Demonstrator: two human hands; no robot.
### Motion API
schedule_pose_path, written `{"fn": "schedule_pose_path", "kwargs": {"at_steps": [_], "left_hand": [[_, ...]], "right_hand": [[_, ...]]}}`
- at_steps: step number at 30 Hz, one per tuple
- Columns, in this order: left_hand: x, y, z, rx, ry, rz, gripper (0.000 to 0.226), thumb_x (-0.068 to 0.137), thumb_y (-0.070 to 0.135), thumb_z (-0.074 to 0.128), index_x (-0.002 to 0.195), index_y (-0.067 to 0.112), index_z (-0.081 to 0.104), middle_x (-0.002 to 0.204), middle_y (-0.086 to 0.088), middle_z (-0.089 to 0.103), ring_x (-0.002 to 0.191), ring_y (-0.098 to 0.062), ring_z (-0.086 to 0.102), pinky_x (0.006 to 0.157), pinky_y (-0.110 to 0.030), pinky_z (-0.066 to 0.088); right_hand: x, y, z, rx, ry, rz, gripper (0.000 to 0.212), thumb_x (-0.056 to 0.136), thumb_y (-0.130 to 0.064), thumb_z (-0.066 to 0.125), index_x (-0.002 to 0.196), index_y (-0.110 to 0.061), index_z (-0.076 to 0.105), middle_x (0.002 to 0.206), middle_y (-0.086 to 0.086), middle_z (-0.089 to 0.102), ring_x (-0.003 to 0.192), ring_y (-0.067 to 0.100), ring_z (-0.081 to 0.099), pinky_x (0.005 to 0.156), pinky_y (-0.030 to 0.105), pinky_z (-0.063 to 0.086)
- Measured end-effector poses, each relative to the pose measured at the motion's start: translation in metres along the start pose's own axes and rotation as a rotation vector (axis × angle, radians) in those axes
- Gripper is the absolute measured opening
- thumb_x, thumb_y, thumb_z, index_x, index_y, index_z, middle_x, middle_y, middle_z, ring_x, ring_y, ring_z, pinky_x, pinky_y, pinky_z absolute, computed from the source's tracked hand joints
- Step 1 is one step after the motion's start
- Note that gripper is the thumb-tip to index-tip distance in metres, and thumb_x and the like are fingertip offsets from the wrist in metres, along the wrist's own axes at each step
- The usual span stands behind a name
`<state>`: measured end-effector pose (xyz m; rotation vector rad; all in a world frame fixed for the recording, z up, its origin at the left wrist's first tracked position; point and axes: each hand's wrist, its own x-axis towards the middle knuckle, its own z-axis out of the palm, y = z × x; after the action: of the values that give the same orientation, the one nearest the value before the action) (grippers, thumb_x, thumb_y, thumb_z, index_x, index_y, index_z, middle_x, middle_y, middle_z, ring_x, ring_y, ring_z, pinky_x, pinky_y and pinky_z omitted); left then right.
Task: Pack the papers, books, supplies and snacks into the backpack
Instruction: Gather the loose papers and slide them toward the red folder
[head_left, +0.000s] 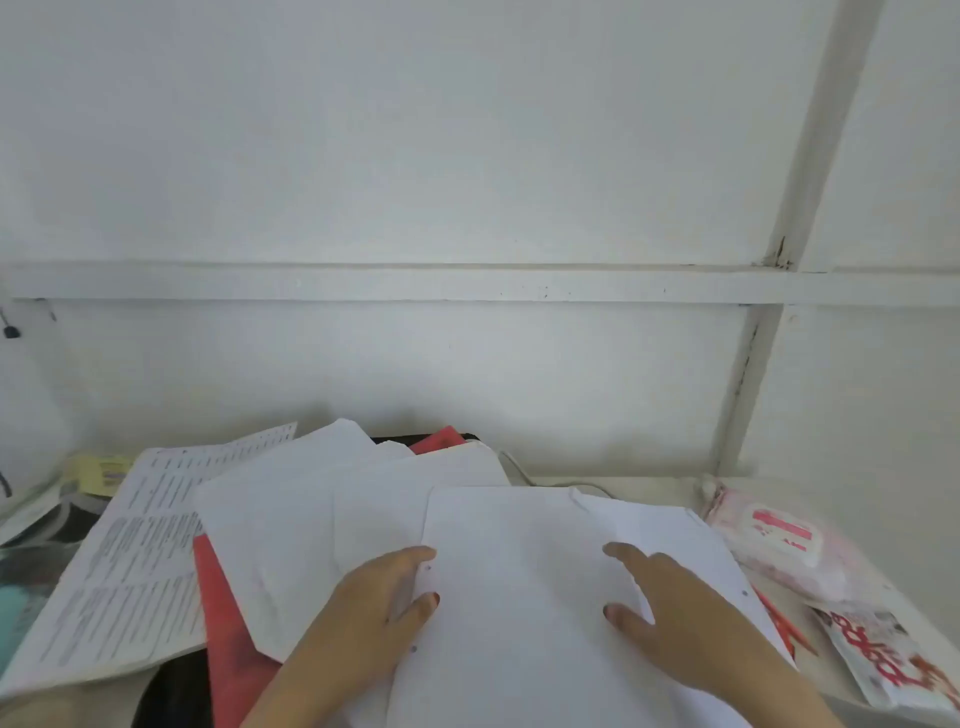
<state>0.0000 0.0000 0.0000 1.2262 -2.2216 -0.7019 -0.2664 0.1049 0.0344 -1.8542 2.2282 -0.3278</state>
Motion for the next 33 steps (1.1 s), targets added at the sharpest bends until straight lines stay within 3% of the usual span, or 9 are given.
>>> {"fn": "schedule_pose_path", "kwargs": {"at_steps": [5, 8, 11, 15, 18, 21, 23, 29, 33], "left_hand": [[-0.002, -0.006, 0.002, -0.009, -0.023, -0.032, 0.031, 0.093, 0.035, 0.051, 0.113, 0.052, 0.036, 0.115, 0.043, 0.030, 0.116, 0.009, 0.032, 0.092, -0.006, 0.023], [-0.002, -0.005, 0.003, -0.106, -0.011, -0.067, 0.028, 0.093, 0.032, 0.053, 0.116, 0.046, 0.045, 0.117, 0.038, 0.038, 0.115, 0.008, 0.036, 0.080, 0.001, 0.031], [-0.002, -0.003, 0.003, -0.276, 0.018, -0.117, 0.027, 0.091, 0.026, 0.058, 0.110, 0.044, 0.054, 0.120, 0.028, 0.051, 0.115, 0.009, 0.044, 0.092, -0.011, 0.033], [0.002, 0.009, 0.002, -0.382, 0.007, -0.135, 0.029, 0.091, 0.021, 0.057, 0.109, 0.043, 0.056, 0.112, 0.016, 0.060, 0.108, 0.009, 0.053, 0.090, -0.013, 0.038], [0.007, 0.020, 0.006, -0.291, -0.083, -0.130, 0.032, 0.090, 0.028, 0.056, 0.112, 0.051, 0.050, 0.106, 0.016, 0.061, 0.110, 0.006, 0.049, 0.085, -0.012, 0.033], [0.013, 0.033, 0.014, -0.212, -0.114, -0.083, 0.027, 0.089, 0.031, 0.057, 0.108, 0.050, 0.054, 0.102, 0.022, 0.062, 0.108, 0.004, 0.049, 0.094, -0.019, 0.035], [0.017, 0.046, 0.021, -0.192, -0.118, -0.058, 0.027, 0.089, 0.032, 0.057, 0.109, 0.050, 0.054, 0.113, 0.028, 0.053, 0.109, 0.003, 0.046, 0.097, -0.023, 0.035], [0.033, 0.080, 0.043, -0.246, -0.177, -0.040, 0.026, 0.088, 0.029, 0.058, 0.113, 0.036, 0.059, 0.109, 0.018, 0.053, 0.110, -0.001, 0.048, 0.086, -0.018, 0.034], [0.041, 0.093, 0.059, -0.164, -0.215, 0.009, 0.032, 0.086, 0.029, 0.060, 0.117, 0.030, 0.059, 0.106, 0.017, 0.055, 0.109, -0.003, 0.050, 0.087, -0.018, 0.036]], "right_hand": [[-0.006, -0.001, 0.008, 0.269, -0.069, 0.037, 0.045, 0.092, -0.037, 0.053, 0.121, -0.051, 0.022, 0.098, -0.007, 0.051, 0.076, 0.001, 0.048, 0.067, 0.007, 0.037], [-0.003, 0.003, 0.016, 0.470, -0.039, 0.060, 0.045, 0.087, -0.015, 0.060, 0.108, -0.050, 0.041, 0.092, -0.002, 0.051, 0.069, 0.009, 0.050, 0.068, 0.011, 0.043], [-0.003, 0.004, 0.019, 0.731, 0.013, 0.112, 0.047, 0.086, 0.004, 0.052, 0.100, -0.041, 0.059, 0.096, 0.004, 0.061, 0.077, 0.022, 0.065, 0.073, 0.031, 0.054], [-0.001, 0.011, 0.016, 0.930, 0.129, 0.146, 0.056, 0.086, 0.012, 0.044, 0.086, -0.037, 0.070, 0.088, -0.002, 0.065, 0.069, 0.014, 0.066, 0.058, 0.025, 0.051], [-0.002, 0.025, 0.015, 0.946, 0.191, 0.131, 0.062, 0.084, 0.015, 0.041, 0.086, -0.040, 0.070, 0.098, -0.004, 0.066, 0.081, 0.019, 0.064, 0.066, 0.024, 0.049], [-0.013, 0.037, 0.008, 0.995, 0.222, 0.132, 0.058, 0.084, 0.019, 0.039, 0.089, -0.029, 0.070, 0.091, -0.005, 0.067, 0.067, 0.010, 0.061, 0.058, 0.017, 0.046], [-0.022, 0.048, 0.003, 1.041, 0.217, 0.142, 0.053, 0.086, 0.018, 0.040, 0.091, -0.025, 0.070, 0.087, -0.006, 0.069, 0.063, 0.008, 0.063, 0.057, 0.019, 0.048], [-0.047, 0.073, -0.017, 1.056, 0.286, 0.199, 0.050, 0.086, 0.021, 0.039, 0.091, -0.019, 0.069, 0.073, -0.013, 0.066, 0.057, 0.005, 0.061, 0.052, 0.013, 0.048], [-0.052, 0.090, -0.017, 0.769, 0.306, 0.285, 0.046, 0.087, 0.013, 0.045, 0.086, -0.027, 0.069, 0.074, -0.010, 0.061, 0.053, 0.003, 0.053, 0.051, 0.010, 0.040]]}}
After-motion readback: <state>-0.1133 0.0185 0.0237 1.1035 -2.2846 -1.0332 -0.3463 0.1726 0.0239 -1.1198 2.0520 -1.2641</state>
